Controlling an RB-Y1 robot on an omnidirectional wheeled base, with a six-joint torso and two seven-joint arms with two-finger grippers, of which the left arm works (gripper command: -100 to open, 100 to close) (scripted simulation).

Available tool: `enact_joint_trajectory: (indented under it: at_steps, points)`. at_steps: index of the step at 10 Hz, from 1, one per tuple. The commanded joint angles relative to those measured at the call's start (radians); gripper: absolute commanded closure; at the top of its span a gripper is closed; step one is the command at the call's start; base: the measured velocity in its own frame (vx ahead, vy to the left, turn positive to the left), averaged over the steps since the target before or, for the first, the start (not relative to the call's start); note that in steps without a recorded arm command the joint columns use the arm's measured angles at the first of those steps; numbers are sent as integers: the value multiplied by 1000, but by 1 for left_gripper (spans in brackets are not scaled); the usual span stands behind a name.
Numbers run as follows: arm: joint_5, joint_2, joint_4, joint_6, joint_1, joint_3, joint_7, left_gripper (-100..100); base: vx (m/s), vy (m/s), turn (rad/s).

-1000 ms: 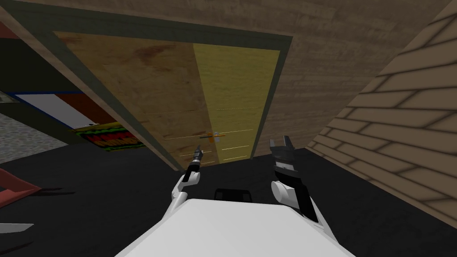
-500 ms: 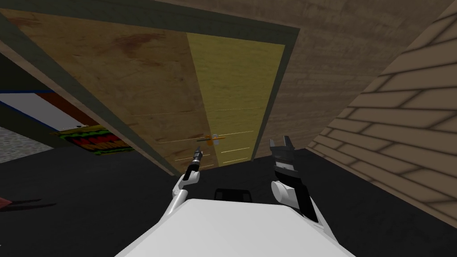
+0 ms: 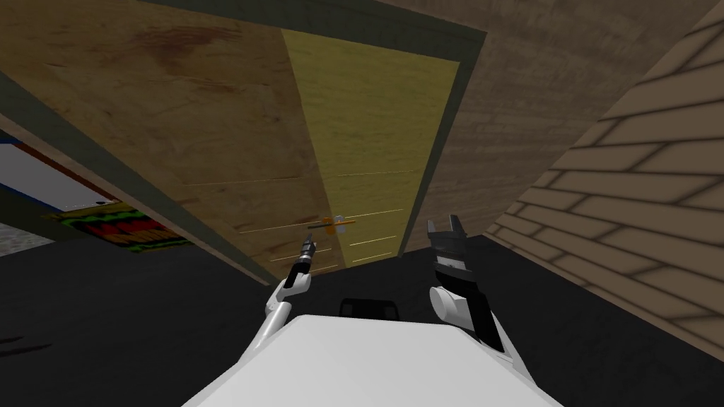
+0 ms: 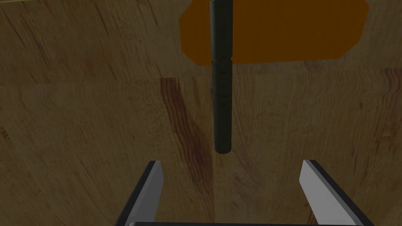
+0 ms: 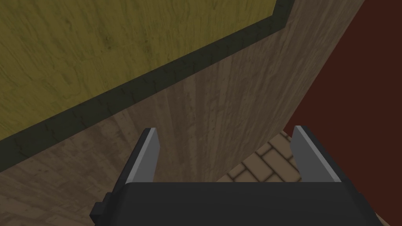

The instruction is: Pull the door open

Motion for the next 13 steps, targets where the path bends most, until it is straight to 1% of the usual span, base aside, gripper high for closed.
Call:
enact_joint_trajectory:
  at_steps: [1,2,3,4,5,7,8,9,10,13]
  points:
    - [14,35,35,-11,7,33,20,-100,137,-9,-90]
    - [17,44,43,-15,9,40,24,-100,138,-6,-85]
    - [27,69,67,-26,13,59,39,-100,171,26,-98]
    - [27,69,67,-26,13,59,39,-100,131,29,-46]
    - [30,76,74,-29,14,63,44,-100,77,17,-45]
    - [40,97,97,-44,7,70,62,-100,144,42,-155]
    - [40,97,100,-48,-1,63,66,-100,207,38,-168]
    - [40,96,94,-42,5,66,63,-100,87,18,-27]
    - [40,96,94,-42,5,66,63,100,-13,-1,24]
    - [40,96,94,-42,5,66,63,100,-23,-4,-2]
